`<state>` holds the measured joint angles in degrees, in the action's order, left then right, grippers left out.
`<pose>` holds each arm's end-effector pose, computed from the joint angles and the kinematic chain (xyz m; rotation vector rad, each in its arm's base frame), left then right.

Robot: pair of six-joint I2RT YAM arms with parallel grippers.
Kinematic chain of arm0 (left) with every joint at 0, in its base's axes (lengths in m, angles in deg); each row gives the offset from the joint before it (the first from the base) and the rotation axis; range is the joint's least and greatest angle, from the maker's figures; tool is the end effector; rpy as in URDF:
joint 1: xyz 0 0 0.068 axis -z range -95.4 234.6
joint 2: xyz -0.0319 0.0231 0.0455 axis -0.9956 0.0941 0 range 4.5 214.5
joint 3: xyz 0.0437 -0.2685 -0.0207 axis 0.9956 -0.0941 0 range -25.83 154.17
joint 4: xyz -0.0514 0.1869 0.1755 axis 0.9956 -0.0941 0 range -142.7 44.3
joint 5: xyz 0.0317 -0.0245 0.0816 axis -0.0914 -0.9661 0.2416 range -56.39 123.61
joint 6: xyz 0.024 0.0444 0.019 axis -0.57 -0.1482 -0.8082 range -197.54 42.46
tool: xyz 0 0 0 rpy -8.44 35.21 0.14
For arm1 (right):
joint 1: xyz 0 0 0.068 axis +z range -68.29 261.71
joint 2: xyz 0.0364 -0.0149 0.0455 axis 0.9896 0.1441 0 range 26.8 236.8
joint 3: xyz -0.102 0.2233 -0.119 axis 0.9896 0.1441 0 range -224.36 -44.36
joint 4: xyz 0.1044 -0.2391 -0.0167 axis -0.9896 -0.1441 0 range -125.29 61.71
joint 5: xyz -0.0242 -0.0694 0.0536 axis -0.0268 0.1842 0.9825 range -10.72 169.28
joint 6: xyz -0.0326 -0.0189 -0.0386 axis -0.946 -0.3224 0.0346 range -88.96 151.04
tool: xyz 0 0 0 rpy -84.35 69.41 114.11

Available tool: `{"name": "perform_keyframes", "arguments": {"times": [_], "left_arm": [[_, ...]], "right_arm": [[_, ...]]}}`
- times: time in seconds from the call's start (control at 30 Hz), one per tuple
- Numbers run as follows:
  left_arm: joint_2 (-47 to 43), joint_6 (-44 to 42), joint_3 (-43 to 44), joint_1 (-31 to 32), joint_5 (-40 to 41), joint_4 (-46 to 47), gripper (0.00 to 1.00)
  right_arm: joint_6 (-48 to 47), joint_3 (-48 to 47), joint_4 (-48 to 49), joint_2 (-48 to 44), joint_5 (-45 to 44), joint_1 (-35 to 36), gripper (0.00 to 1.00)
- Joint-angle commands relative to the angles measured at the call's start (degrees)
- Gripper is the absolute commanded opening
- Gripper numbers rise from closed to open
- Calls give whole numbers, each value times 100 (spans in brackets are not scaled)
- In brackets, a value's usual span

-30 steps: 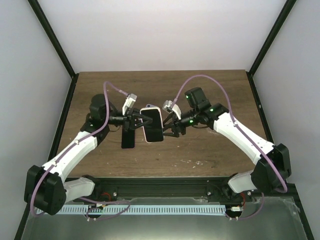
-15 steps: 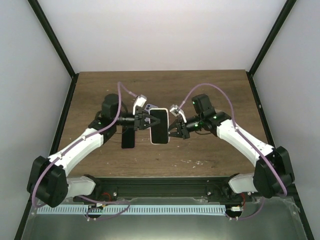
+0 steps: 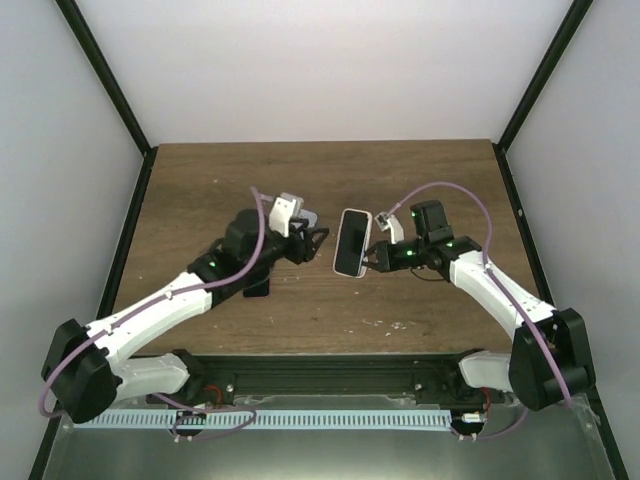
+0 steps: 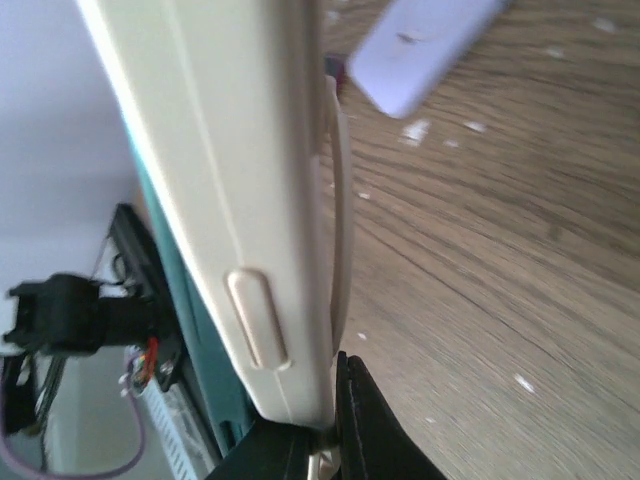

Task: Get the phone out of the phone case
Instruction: Remove the phone case from the phone.

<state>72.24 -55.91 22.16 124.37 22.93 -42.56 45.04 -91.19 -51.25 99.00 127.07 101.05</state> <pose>0.2075 -0.1812 0.3003 0.4423 1.9076 -0.9001 0.2286 0.1081 0.2409 -0.5127 2.3636 1.2724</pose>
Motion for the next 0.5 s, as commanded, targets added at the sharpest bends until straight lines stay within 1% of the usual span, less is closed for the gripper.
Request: {"name": "perform_keyframes", "arguments": {"times": [0.0, 0.17, 0.3, 0.47], "left_arm": [[4, -825, -106, 899, 1675, -347, 63], [279, -1242, -251, 1943, 2532, -321, 59], [803, -1445, -122, 2580, 3094, -355, 58], [1524, -1456, 394, 2753, 3209, -664, 53]], "right_arm": [[819, -113, -445, -53, -1165, -17, 1], [1129, 40, -441, 186, -1298, -19, 1], [1429, 198, -242, 548, -1366, -23, 1], [1475, 132, -206, 978, -1589, -29, 1]]}}
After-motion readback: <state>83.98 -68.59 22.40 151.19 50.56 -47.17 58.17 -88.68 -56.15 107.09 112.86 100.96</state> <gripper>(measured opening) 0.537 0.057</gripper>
